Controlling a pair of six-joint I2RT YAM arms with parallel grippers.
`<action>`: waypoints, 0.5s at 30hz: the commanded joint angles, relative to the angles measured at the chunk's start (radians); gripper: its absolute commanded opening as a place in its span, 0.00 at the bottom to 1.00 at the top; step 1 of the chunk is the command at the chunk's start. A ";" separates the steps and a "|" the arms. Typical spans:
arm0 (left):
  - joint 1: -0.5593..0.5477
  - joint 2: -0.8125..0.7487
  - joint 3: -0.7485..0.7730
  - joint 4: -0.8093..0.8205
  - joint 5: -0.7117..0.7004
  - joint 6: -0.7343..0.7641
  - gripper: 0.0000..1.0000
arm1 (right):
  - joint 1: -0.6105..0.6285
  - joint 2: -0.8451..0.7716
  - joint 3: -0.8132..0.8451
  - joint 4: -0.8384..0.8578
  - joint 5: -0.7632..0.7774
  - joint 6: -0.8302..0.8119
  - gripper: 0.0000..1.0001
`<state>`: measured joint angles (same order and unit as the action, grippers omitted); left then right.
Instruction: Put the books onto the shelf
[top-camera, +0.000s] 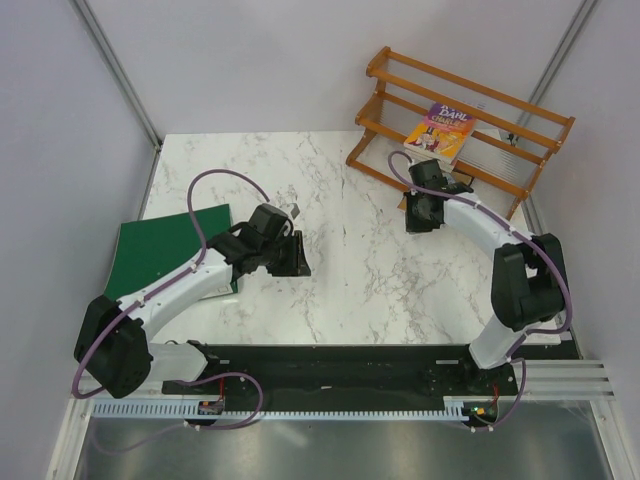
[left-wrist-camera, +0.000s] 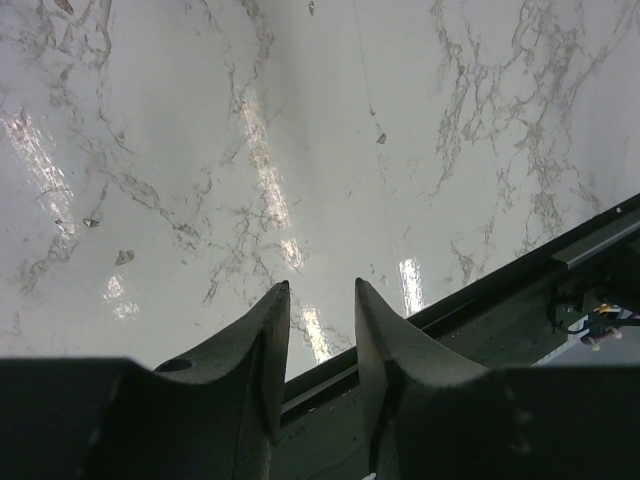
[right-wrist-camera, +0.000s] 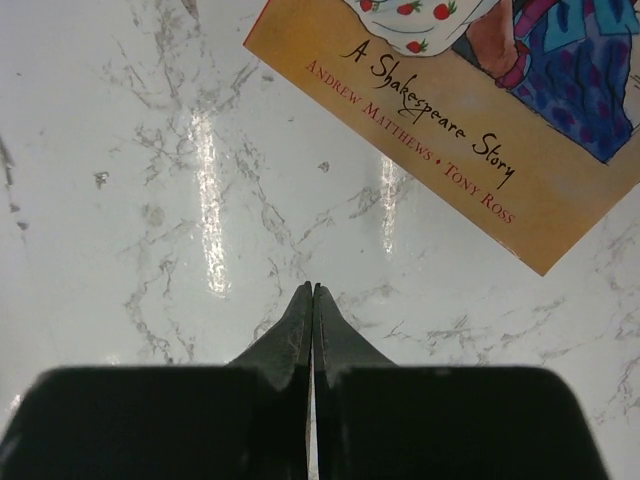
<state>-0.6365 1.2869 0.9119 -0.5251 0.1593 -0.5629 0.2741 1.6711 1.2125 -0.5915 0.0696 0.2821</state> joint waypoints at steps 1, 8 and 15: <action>-0.006 -0.023 -0.010 0.019 -0.010 -0.006 0.38 | 0.011 0.033 0.074 -0.021 0.105 -0.014 0.00; -0.009 -0.029 -0.013 0.019 -0.009 -0.008 0.38 | 0.017 0.088 0.101 0.039 0.222 0.003 0.00; -0.011 -0.031 -0.019 0.019 -0.010 -0.008 0.38 | 0.036 0.130 0.087 0.076 0.326 0.002 0.00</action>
<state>-0.6384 1.2869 0.8963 -0.5255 0.1593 -0.5629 0.2939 1.7790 1.2766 -0.5564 0.2947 0.2836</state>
